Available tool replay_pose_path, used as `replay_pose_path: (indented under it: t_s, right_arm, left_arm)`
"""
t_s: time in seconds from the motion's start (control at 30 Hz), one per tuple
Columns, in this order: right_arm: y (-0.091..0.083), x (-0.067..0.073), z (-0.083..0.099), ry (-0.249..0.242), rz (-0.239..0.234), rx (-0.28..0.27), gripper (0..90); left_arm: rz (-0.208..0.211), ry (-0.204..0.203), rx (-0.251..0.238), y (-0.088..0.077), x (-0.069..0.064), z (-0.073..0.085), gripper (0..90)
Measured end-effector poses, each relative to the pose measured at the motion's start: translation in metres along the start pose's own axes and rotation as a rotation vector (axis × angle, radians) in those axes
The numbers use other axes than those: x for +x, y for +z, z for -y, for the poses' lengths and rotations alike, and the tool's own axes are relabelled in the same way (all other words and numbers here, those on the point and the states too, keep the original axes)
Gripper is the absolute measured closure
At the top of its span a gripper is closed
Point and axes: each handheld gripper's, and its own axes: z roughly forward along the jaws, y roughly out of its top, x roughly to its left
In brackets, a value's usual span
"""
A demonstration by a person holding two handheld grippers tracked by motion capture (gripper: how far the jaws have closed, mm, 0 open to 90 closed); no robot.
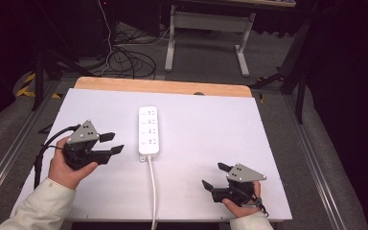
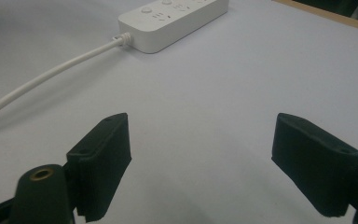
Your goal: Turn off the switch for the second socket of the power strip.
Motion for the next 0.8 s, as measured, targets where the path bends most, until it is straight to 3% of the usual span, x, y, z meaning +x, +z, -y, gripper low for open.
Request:
replay_pose_path:
  t_s: [0.1,0.17,0.2,0.27,0.4,0.47,0.57,0.8]
  right_arm:
    - [0.001,0.000,0.000,0.003,-0.001,-0.001,19.7]
    - [0.000,0.000,0.000,0.001,0.000,0.000,19.7]
    - [0.000,0.001,0.000,0.000,0.001,-0.001,19.6]
    - [0.000,0.000,0.000,0.002,0.000,-0.003,19.7]
    - [0.000,0.001,0.000,0.000,-0.001,-0.002,19.6]
    - [0.000,0.000,0.000,0.001,-0.001,-0.002,19.6]
    - [0.000,0.000,0.000,0.001,-0.002,-0.003,19.7]
    - [0.000,0.000,0.000,-0.001,-0.002,-0.001,19.6]
  left_arm:
    - [-0.011,-0.012,-0.014,0.001,0.001,0.000,60.3]
    - [0.020,-0.032,-0.020,0.002,0.003,-0.001,70.5]
    - [0.035,-0.047,-0.033,0.003,0.005,-0.001,71.1]
    - [0.036,-0.062,-0.038,0.004,0.006,-0.002,73.7]
    - [0.049,-0.086,-0.056,0.009,0.011,-0.004,88.7]
    - [0.088,-0.123,-0.052,0.015,0.017,-0.005,89.8]
    - [0.073,-0.114,-0.051,0.019,0.020,-0.007,90.0]
    - [0.098,-0.112,-0.041,0.038,0.025,-0.013,90.0]
